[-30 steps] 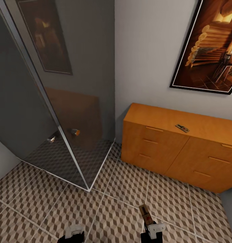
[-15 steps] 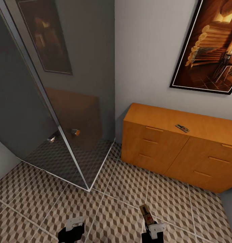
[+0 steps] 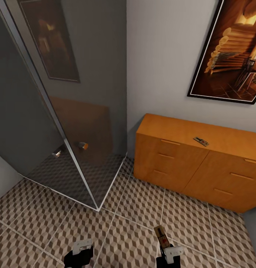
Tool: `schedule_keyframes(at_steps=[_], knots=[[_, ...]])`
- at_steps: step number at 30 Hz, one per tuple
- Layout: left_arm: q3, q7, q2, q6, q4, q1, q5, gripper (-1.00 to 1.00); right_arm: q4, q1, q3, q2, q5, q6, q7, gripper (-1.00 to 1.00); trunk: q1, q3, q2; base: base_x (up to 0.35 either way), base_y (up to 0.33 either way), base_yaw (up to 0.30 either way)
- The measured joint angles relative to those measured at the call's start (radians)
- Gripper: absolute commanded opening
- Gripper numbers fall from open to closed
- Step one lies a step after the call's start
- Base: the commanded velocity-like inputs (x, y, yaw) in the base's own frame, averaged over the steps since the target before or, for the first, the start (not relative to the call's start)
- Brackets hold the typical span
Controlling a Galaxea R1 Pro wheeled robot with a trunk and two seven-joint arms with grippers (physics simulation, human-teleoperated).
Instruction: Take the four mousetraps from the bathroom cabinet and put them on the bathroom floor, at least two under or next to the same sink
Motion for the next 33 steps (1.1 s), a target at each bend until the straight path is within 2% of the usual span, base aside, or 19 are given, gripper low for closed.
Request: schedule_keyframes(at_steps=[7, 33], knots=[[0.000, 0.000, 0.001, -0.001, -0.002, 0.000, 0.000, 1.00, 0.000, 0.000, 0.001, 0.002, 0.000, 0.000, 0.000, -1.00, 0.000, 0.003, 0.000, 0.000, 0.000, -0.100], [0.001, 0.000, 0.001, -0.001, -0.003, 0.000, 0.000, 1.00, 0.000, 0.000, 0.000, 0.001, 0.000, 0.000, 0.001, -1.00, 0.000, 0.032, 0.000, 0.000, 0.000, -0.218]])
